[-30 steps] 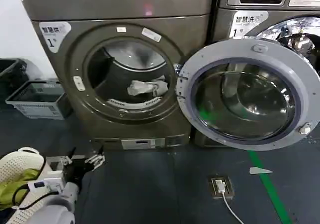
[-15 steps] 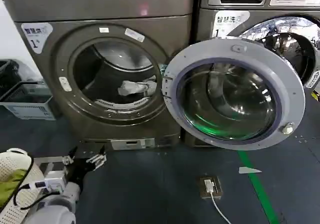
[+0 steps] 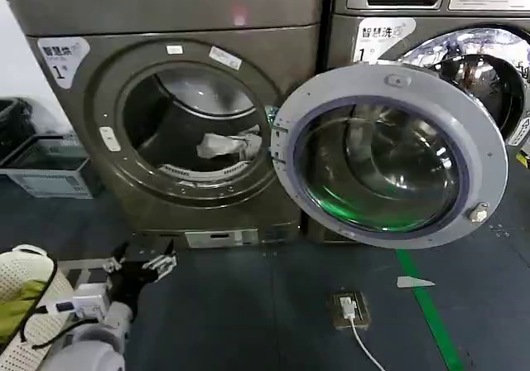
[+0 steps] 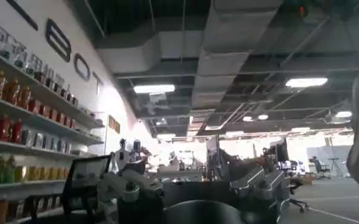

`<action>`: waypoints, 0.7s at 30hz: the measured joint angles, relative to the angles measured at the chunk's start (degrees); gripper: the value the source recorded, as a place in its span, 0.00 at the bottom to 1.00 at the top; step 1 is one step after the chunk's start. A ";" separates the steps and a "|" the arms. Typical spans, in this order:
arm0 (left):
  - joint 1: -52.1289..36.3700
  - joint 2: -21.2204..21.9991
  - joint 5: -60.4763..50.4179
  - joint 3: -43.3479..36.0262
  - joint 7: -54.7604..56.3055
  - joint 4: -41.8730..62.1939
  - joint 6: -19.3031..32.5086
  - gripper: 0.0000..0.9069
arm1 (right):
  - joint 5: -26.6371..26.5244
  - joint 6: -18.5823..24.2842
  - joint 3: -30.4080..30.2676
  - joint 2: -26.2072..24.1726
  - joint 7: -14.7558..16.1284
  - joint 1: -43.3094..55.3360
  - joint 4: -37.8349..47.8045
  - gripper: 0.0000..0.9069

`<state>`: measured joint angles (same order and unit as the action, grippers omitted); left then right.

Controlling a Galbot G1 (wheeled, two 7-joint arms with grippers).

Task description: Grasp the clothes from the dryer.

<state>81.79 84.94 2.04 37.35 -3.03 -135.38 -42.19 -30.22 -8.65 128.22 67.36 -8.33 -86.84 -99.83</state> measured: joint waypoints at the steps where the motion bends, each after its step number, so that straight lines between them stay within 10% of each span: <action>1: -0.04 -0.01 -0.04 -0.09 0.00 0.05 0.00 1.00 | -0.12 0.04 0.02 0.00 -0.02 0.00 -0.02 1.00; 21: -0.24 0.28 -0.53 -0.46 -0.06 0.69 0.00 1.00 | -0.80 0.34 -0.19 0.06 -0.12 0.23 -0.25 1.00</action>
<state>81.55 85.22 1.51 36.89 -3.09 -134.69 -42.19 -31.02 -8.31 128.02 67.42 -8.46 -86.61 -100.08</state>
